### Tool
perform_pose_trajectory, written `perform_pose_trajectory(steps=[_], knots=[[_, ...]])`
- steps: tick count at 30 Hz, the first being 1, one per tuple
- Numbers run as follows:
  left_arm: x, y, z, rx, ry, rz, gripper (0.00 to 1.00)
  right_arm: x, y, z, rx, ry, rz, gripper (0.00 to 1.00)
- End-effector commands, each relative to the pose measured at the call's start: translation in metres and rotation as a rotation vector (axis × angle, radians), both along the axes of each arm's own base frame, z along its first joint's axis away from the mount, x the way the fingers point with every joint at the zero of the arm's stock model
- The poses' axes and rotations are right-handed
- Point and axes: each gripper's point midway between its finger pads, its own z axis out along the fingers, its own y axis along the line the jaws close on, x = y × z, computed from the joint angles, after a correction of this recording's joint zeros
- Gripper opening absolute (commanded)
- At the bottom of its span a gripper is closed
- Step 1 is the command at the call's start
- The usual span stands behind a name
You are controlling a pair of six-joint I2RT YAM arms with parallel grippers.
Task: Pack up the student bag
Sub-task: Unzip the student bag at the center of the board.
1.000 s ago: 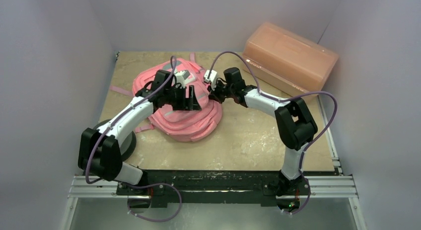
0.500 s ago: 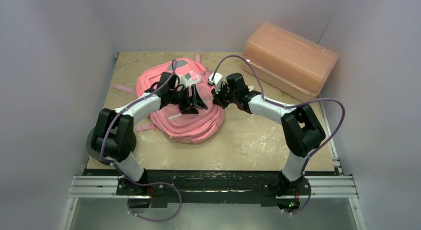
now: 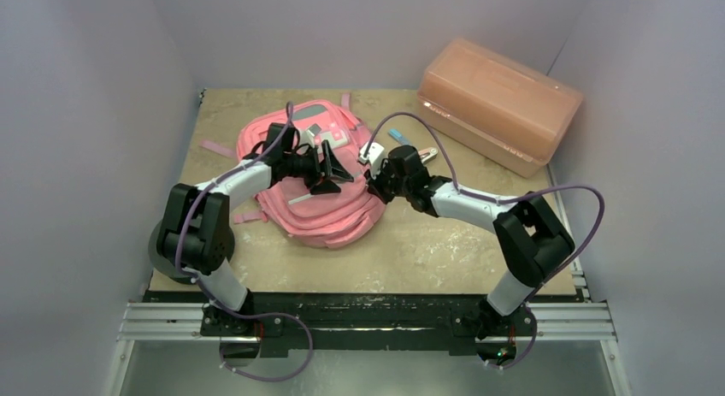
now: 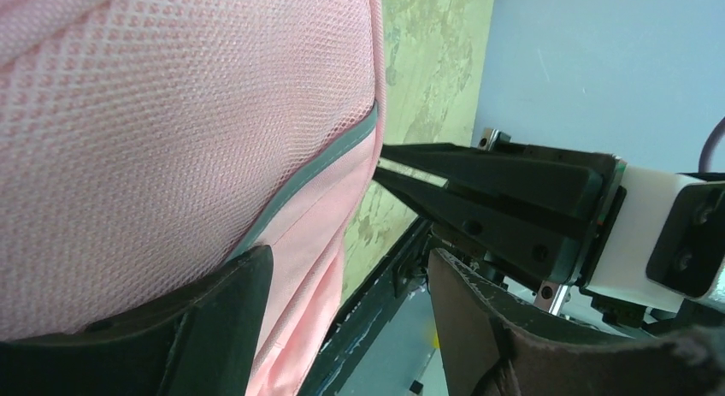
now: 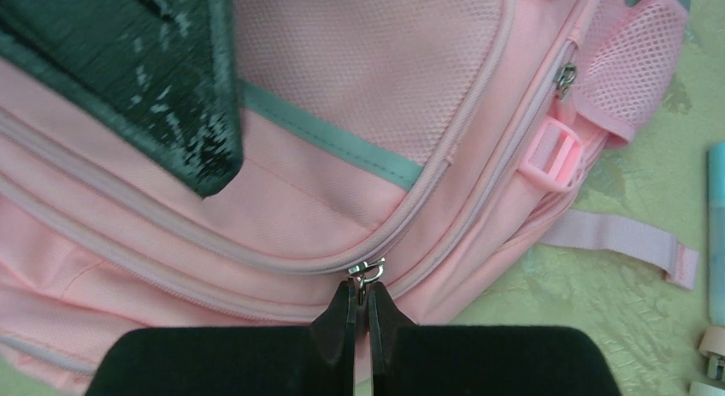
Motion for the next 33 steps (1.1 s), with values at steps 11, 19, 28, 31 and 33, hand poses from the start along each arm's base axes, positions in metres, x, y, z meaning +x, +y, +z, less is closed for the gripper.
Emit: perform_pose_trajectory(steps=[11, 19, 28, 31, 33], knots=[[-0.010, 0.111, 0.052, 0.278, -0.187, 0.274, 0.73, -0.035, 0.009, 0.022, 0.187, 0.068, -0.029, 0.00], [-0.034, 0.152, 0.028, 0.329, -0.108, 0.424, 0.81, -0.030, 0.014, 0.019, 0.190, 0.085, -0.040, 0.00], [-0.025, 0.143, -0.009, 0.225, -0.056, 0.495, 0.71, -0.041, 0.007, 0.026, 0.153, 0.111, -0.061, 0.05], [-0.025, 0.141, -0.020, 0.179, -0.039, 0.539, 0.60, -0.054, 0.015, 0.020, 0.144, 0.181, -0.066, 0.05], [-0.025, 0.141, -0.024, 0.151, -0.040, 0.575, 0.53, -0.069, 0.020, 0.009, 0.116, 0.269, -0.073, 0.05]])
